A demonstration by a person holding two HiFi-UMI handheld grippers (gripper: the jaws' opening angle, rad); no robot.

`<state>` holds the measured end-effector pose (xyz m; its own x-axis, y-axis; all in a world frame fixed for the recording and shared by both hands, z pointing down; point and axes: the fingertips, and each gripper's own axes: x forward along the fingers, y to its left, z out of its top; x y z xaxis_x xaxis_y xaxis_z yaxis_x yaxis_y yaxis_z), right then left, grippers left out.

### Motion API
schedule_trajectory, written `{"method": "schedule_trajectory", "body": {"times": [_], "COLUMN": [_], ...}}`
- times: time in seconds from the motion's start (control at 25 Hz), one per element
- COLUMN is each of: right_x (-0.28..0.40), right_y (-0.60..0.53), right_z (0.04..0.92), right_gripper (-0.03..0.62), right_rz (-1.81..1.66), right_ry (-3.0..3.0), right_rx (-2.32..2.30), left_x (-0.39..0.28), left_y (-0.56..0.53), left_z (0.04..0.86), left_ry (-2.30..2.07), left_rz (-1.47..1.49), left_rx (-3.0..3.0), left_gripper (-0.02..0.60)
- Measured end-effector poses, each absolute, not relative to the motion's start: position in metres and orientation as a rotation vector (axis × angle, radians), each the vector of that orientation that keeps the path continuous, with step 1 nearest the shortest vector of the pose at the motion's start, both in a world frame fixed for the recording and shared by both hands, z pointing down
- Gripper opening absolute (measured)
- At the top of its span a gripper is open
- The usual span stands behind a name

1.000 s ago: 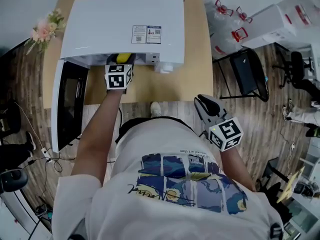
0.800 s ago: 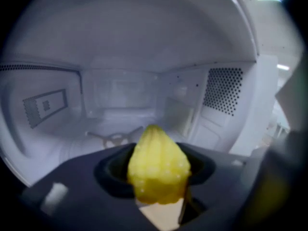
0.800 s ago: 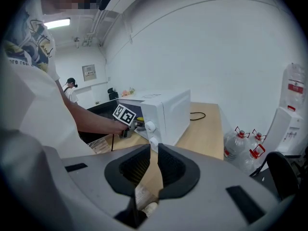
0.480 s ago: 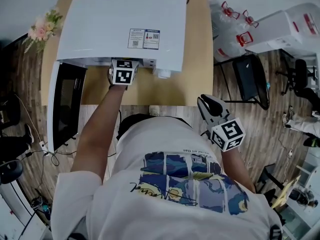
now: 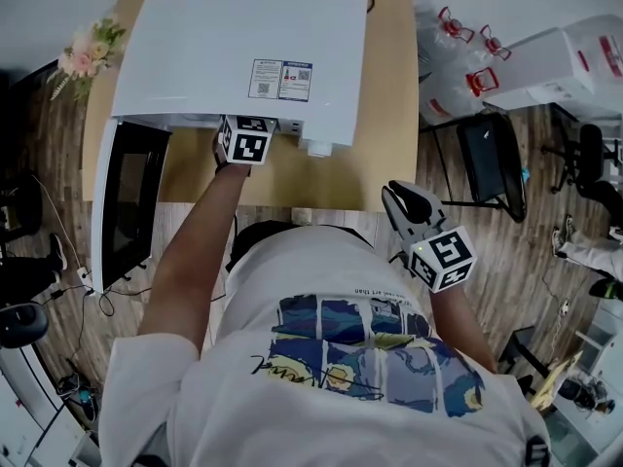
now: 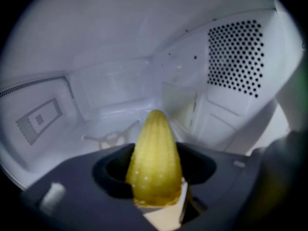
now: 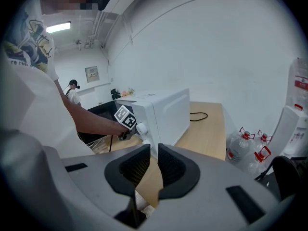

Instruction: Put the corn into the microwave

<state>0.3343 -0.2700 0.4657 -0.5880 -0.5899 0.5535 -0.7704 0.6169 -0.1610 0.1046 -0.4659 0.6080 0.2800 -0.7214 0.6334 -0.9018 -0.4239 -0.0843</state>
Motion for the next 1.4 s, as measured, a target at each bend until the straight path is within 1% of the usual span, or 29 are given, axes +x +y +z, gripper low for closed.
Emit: {"method": "schedule_trajectory", "body": {"times": [0.12,0.44,0.72,1.08,1.24,1.4], "right_x": [0.333,0.32,0.291,0.232,0.206,0.182], "right_y": [-0.271,-0.266,-0.259,-0.245,-0.236,-0.221], "right_z": [0.467,0.469,0.473,0.471,0.466,0.464], "right_gripper": [0.048,0.048,0.048,0.046,0.046,0.044], "right_rz": [0.539,0.549,0.552,0.523,0.5,0.488], "right_ry": [-2.402,-2.429,-2.468,-2.521,-2.531,-2.529], "right_rx": [1.063,1.011,0.93,0.842,0.826,0.823], "left_x": [0.103,0.09,0.063,0.027,0.015,0.002], "left_y": [-0.466,-0.449,-0.422,-0.374,-0.349,-0.319], "left_z": [0.608,0.6,0.593,0.571,0.558,0.543], "left_ry": [-1.489,-1.48,-1.512,-1.482,-1.419,-1.358], "left_rz": [0.883,0.833,0.813,0.739,0.666,0.62], "left_rx": [2.264,2.225,2.215,2.227,2.25,2.267], "left_gripper": [0.294,0.321,0.327,0.327,0.314,0.223]}}
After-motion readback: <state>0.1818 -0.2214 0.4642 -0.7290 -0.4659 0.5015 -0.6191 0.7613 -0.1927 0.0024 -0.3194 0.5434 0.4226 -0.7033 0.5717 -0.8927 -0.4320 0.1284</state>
